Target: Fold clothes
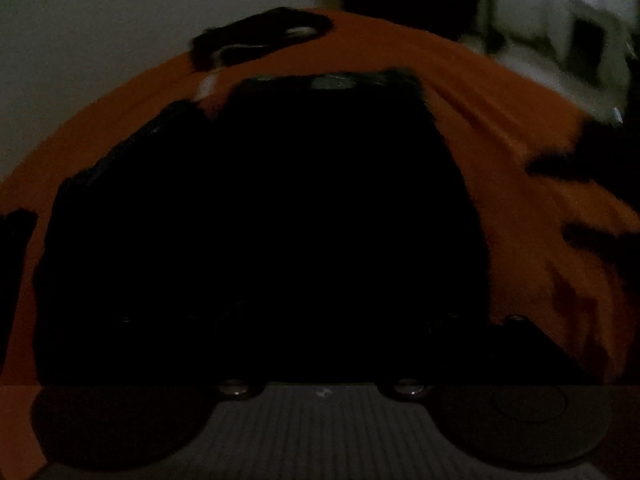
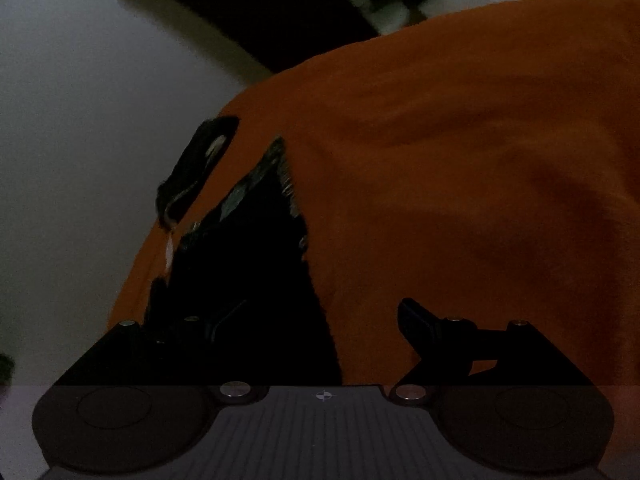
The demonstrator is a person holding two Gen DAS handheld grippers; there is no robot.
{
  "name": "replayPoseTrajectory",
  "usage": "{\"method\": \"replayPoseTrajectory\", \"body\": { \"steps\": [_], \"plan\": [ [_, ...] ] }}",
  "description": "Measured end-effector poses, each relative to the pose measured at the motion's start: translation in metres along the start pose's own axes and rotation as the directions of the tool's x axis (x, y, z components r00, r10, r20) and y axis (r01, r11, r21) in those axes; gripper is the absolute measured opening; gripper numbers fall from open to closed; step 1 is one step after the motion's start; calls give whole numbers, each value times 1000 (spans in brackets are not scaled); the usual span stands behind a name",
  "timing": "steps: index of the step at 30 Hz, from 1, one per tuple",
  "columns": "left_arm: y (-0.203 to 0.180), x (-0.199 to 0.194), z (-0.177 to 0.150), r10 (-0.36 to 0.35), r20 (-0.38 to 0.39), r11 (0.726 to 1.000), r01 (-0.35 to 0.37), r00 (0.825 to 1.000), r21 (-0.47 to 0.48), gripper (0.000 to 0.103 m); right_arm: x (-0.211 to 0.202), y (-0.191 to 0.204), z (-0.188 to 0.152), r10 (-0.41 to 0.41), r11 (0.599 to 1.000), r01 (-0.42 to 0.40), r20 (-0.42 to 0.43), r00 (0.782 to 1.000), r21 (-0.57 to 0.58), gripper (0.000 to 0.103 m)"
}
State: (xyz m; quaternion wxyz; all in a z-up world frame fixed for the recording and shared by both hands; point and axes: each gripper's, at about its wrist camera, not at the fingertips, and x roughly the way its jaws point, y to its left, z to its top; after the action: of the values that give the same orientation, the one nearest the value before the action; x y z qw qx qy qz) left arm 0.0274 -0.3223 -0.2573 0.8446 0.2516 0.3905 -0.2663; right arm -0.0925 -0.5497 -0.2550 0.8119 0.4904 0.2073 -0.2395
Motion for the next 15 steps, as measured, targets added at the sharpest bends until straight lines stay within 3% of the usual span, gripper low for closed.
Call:
{"method": "replayPoseTrajectory", "body": {
  "steps": [4,6,9,12,15],
  "plan": [
    [-53,-2,2,14,7,986,-15,1000,167,85,3,-1,5,-22,1000,22,19,1000,-7,84],
    [-70,1,1,-8,-31,972,15,999,233,85,3,-1,5,-20,1000,20,13,1000,-10,89],
    [-86,7,-5,51,-42,945,-34,998,325,85,9,-4,5,-19,1000,19,-19,1000,1,90],
    [-91,20,-9,98,-68,927,-66,993,368,85,16,-8,5,-17,1000,18,-58,998,14,90],
    [-91,29,-15,80,-114,932,-34,990,360,74,18,-10,5,-16,999,19,-72,997,36,90]
  ]
}}
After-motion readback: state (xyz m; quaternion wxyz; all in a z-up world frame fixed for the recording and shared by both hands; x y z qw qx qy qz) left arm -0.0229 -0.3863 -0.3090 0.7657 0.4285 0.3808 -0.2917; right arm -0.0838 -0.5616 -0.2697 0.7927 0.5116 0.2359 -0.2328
